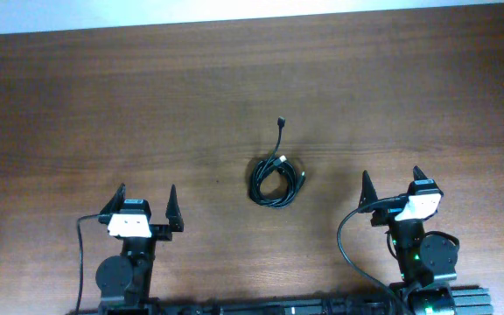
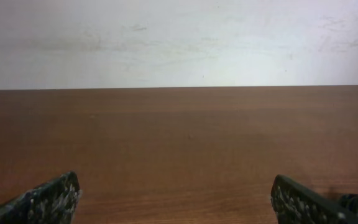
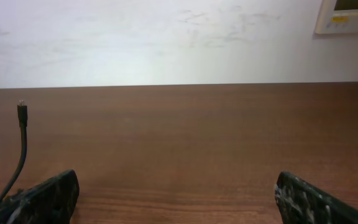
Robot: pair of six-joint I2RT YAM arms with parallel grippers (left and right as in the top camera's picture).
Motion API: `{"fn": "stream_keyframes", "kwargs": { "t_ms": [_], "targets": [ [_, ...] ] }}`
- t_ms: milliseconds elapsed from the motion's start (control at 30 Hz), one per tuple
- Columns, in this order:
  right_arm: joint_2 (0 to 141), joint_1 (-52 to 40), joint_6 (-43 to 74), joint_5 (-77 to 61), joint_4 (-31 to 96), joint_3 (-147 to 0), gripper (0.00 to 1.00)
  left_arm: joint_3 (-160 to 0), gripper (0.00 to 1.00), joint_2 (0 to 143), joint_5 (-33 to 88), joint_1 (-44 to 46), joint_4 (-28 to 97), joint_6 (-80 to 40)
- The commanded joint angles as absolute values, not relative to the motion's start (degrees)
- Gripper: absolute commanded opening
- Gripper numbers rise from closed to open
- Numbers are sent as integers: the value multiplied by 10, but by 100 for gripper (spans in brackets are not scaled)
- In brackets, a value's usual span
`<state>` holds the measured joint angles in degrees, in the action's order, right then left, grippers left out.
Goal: Untangle cables
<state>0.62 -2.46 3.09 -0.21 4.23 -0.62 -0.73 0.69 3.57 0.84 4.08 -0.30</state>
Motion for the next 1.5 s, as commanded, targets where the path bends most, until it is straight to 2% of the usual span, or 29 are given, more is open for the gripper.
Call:
{"fn": "stream_keyframes", "kwargs": {
  "t_ms": [0, 1033, 1167, 1267, 1400, 1467],
  "targets": [
    [3, -26, 35, 7, 46, -3, 99, -5, 99, 8, 30, 10, 44, -9],
    [4, -26, 35, 7, 46, -3, 99, -5, 99, 8, 32, 10, 44, -9],
    [4, -26, 35, 7, 46, -3, 99, -7, 99, 8, 69, 10, 42, -9],
    [4, -26, 35, 7, 46, -3, 99, -32, 99, 8, 81, 10, 80, -9],
    [4, -26, 35, 7, 46, -3, 99, -100, 99, 8, 82, 10, 204, -9],
    [4, -26, 35, 7, 46, -3, 99, -122, 99, 8, 82, 10, 215, -9]
  ]
}}
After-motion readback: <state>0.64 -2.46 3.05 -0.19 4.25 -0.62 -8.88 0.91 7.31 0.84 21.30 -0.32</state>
